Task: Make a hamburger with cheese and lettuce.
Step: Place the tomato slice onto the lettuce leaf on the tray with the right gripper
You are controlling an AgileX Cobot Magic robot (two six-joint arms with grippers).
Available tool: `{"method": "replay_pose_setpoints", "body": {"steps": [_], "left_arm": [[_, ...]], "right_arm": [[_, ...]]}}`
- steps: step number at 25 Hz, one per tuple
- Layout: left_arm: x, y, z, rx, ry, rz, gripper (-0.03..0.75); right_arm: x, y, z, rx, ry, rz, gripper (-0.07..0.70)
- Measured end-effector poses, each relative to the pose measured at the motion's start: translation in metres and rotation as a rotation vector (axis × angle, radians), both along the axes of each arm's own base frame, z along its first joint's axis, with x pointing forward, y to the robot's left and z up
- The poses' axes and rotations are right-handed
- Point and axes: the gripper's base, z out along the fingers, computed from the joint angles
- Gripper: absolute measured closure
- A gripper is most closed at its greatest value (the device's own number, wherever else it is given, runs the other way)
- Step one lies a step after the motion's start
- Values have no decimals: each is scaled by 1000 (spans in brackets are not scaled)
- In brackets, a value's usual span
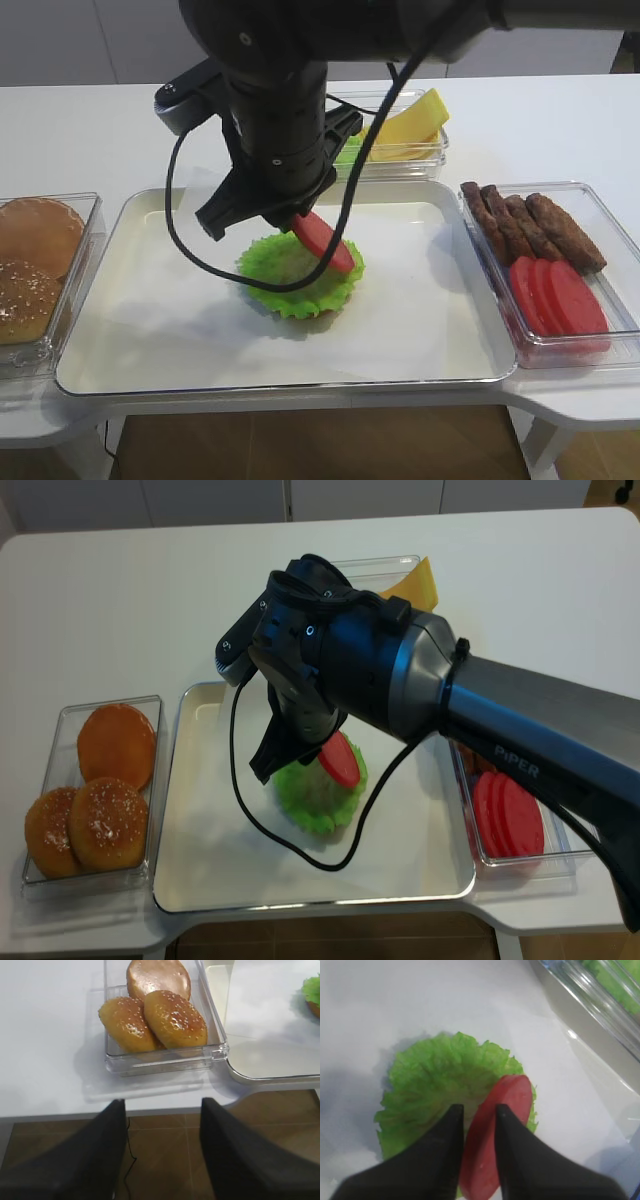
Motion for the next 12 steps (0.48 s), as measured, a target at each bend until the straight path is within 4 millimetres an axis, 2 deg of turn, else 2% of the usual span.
{"method": "replay_pose_setpoints", "body": {"steps": [6,7,8,12], "left_arm": [[0,0,0,0,0,0,358],[2,1,0,-1,18,-59,358],[0,0,0,0,0,0,358],[0,0,0,0,0,0,358]], "right_arm": [[-1,1,0,10,11,-3,400],[-1,1,0,11,13,-3,396],[-1,1,0,11,13,-3,393],[-1,1,-1,11,16,2,365]]}}
